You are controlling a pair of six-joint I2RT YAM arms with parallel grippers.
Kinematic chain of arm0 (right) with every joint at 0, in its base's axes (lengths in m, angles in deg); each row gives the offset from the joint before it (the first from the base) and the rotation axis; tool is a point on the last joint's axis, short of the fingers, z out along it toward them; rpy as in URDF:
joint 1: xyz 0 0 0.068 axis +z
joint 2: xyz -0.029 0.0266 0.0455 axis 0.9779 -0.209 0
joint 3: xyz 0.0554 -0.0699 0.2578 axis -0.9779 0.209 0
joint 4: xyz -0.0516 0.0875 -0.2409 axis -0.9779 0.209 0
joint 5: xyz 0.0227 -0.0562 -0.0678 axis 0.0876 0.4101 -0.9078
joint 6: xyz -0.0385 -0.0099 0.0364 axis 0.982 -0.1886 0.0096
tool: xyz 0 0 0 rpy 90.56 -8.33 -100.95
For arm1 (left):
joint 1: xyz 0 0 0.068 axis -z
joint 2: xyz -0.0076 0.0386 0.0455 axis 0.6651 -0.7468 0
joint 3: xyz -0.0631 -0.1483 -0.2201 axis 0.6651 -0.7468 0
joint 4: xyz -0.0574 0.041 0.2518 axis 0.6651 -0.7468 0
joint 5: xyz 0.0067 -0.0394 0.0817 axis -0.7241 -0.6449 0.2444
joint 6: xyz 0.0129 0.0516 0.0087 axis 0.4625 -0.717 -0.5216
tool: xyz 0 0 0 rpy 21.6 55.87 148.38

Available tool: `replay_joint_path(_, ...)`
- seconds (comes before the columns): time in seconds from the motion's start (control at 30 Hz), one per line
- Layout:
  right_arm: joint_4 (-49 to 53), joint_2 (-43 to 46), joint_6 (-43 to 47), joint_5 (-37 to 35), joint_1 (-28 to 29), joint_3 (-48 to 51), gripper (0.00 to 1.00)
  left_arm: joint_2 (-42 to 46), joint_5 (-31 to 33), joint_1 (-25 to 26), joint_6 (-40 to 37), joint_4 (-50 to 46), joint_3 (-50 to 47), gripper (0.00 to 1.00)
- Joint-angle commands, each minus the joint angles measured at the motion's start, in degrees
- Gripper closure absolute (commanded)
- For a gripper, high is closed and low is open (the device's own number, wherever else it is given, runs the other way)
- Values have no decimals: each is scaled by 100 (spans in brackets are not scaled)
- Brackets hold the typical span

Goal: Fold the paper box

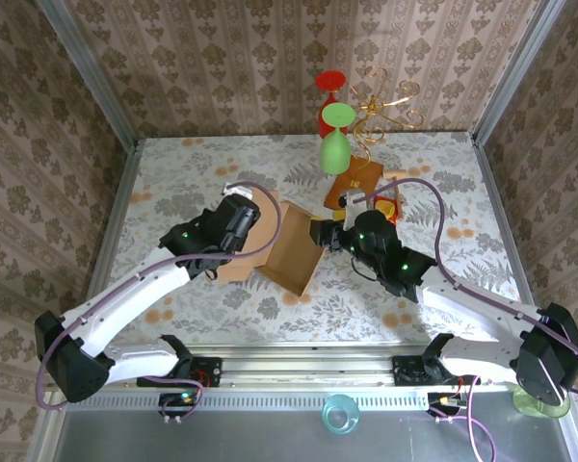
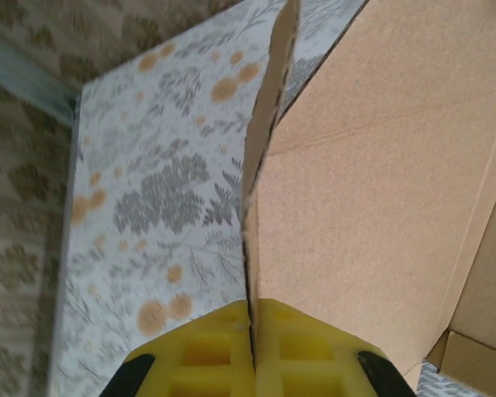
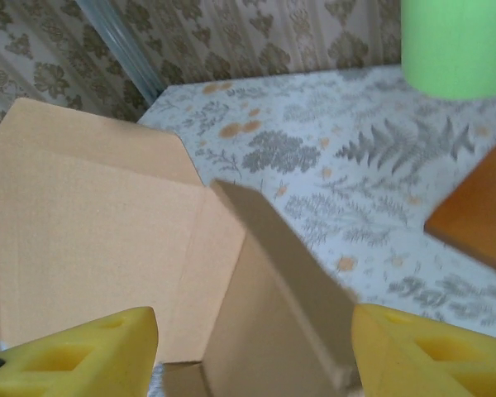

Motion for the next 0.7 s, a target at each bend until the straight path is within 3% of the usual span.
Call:
replay_joint_path(0.0,-1433,-255,1362,978,-389,65,37,-220,-6,133,-1746,425,260,100)
replay_joint_path(0.13,-2042,-920,2440,1813,-513,-112,34,-481,203,476,-2595,871,310,100)
replay_joint_path(0.23,-1780,-1327,3005,2291,-503,-511,30,-637,322,629,-3027,1134,317,100)
replay_joint_path(0.53,-1954,-1821,3993,1933,-564,-635,27,-1017,473,825,-3682,1216,481,100)
replay_joint_path(0.67,-1644,-1899,4123,2111,-584,-811,32,-1023,419,841,-3776,1277,468,100)
